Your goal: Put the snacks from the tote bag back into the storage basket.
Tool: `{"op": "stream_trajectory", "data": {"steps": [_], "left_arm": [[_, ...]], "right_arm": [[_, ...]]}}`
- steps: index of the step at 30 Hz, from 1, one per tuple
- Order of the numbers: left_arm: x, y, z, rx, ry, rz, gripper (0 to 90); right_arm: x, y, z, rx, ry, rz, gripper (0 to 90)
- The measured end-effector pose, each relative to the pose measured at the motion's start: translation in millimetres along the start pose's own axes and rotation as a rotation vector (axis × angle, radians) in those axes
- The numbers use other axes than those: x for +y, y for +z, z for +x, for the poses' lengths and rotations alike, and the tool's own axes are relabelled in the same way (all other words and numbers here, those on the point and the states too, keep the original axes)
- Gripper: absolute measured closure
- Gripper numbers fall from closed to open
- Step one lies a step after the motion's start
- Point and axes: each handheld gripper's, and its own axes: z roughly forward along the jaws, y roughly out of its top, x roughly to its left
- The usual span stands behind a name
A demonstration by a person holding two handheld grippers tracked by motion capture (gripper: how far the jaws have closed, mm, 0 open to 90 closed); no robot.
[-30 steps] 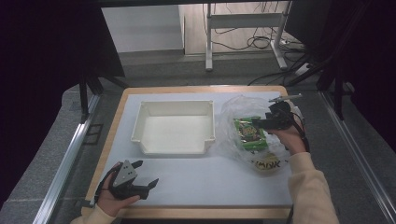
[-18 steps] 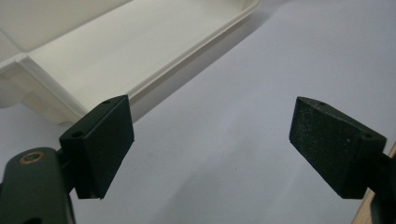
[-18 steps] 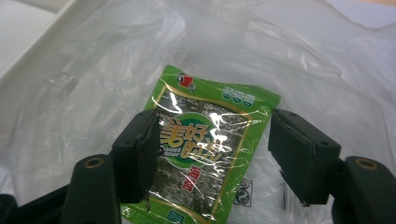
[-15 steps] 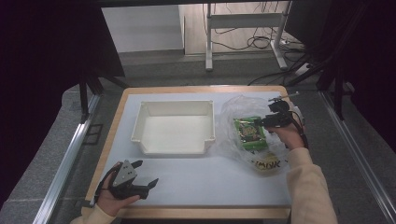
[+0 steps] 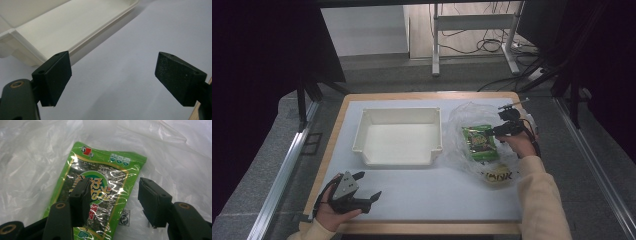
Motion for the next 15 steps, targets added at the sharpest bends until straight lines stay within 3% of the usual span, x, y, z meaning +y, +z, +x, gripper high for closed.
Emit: {"op": "stream_trajectory", "data": {"steps": [15], "left_arm": [[-0.1, -0.4, 0.0, -0.001, 0.0, -0.002, 14.0]], "right_arm": [[2.5, 16.3, -10.9, -0.002, 0.051, 0.094, 54.9]]}}
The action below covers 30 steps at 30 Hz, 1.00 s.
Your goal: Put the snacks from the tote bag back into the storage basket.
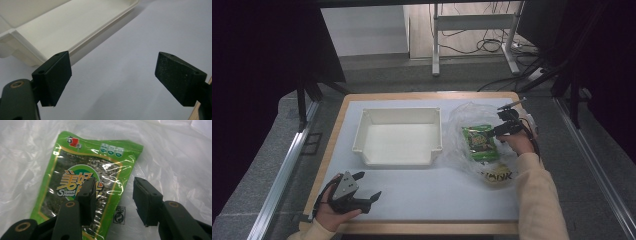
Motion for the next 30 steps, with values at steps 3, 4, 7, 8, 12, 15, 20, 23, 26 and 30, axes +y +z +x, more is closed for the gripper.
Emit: {"op": "stream_trajectory", "data": {"steps": [3, 4, 7, 8, 12, 15, 20, 23, 26, 30], "left_arm": [[0.1, 0.0, -0.1, 0.0, 0.001, 0.0, 14.0], [0.0, 0.0, -0.2, 0.0, 0.002, 0.001, 14.0], [0.0, 0.1, -0.3, 0.0, 0.002, 0.001, 14.0], [0.0, 0.0, -0.3, 0.0, 0.002, 0.0, 14.0], [-0.1, 0.2, -0.2, -0.001, 0.002, 0.002, 14.0], [-0.1, 0.3, -0.4, -0.001, 0.003, 0.003, 14.0], [-0.1, 0.4, -0.6, -0.001, 0.003, 0.003, 14.0], [-0.1, 0.7, -1.2, -0.002, 0.002, 0.005, 14.0], [-0.1, 0.5, -1.3, -0.001, 0.002, 0.004, 14.0], [-0.2, 0.6, -1.1, -0.001, 0.002, 0.004, 14.0]], "right_arm": [[0.1, 2.6, -1.3, 0.004, 0.009, 0.013, 56.1], [0.1, 3.4, -1.6, 0.001, 0.01, 0.018, 56.4], [-0.4, 6.5, -3.3, 0.006, 0.02, 0.032, 57.8], [-0.5, 7.1, -4.1, 0.005, 0.023, 0.038, 58.3], [-1.3, 11.1, -6.4, 0.015, 0.032, 0.056, 60.3], [-1.8, 14.5, -7.2, 0.026, 0.045, 0.075, 61.4], [-2.8, 17.2, -10.9, 0.067, 0.08, 0.084, 68.4], [-2.7, 18.8, -11.4, 0.082, 0.105, 0.092, 73.2], [-3.1, 19.8, -14.1, 0.104, 0.142, 0.097, 79.4], [-3.4, 19.4, -15.1, 0.108, 0.173, 0.094, 85.1]]}}
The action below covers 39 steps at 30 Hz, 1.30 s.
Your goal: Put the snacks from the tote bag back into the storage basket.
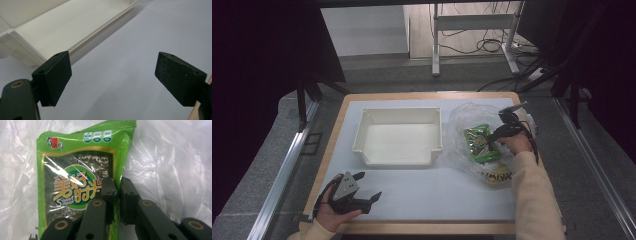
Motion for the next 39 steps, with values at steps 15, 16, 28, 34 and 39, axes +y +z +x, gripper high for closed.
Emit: {"op": "stream_trajectory", "data": {"steps": [15, 16, 28, 34, 39], "left_arm": [[0.1, -0.3, 0.7, 0.001, 0.0, -0.001, 13.9], [0.1, -0.2, 0.6, 0.001, 0.0, -0.001, 14.0], [0.6, -0.6, 0.2, 0.005, 0.006, 0.001, 13.9], [0.6, -0.4, 0.0, 0.004, 0.006, 0.001, 13.9], [0.6, -0.5, 0.0, 0.005, 0.006, 0.001, 14.0]], "right_arm": [[-3.6, -9.9, 4.6, -0.015, -0.017, -0.053, 89.6], [-4.0, -12.2, 5.4, -0.014, -0.015, -0.061, 89.6], [-13.2, -45.9, 2.3, -0.032, -0.031, -0.173, 89.8], [-16.7, -59.8, -1.4, -0.033, -0.027, -0.21, 89.8], [-19.4, -69.1, 0.4, -0.026, -0.04, -0.232, 89.8]]}}
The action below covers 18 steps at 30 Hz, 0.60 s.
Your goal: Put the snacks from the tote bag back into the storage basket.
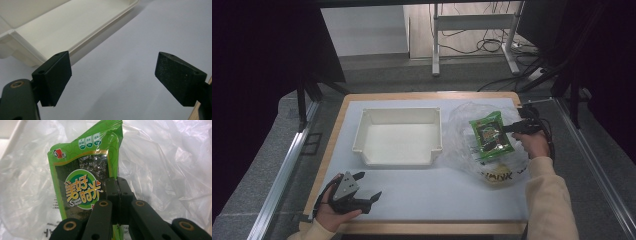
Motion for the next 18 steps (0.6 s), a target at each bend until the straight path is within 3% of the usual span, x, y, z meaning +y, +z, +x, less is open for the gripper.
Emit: {"op": "stream_trajectory", "data": {"steps": [18], "left_arm": [[0.2, 0.6, -1.3, 0.002, 0.001, 0.001, 14.0]], "right_arm": [[0.4, -33.0, 1.9, 0.032, -0.008, -0.109, 89.8]]}}
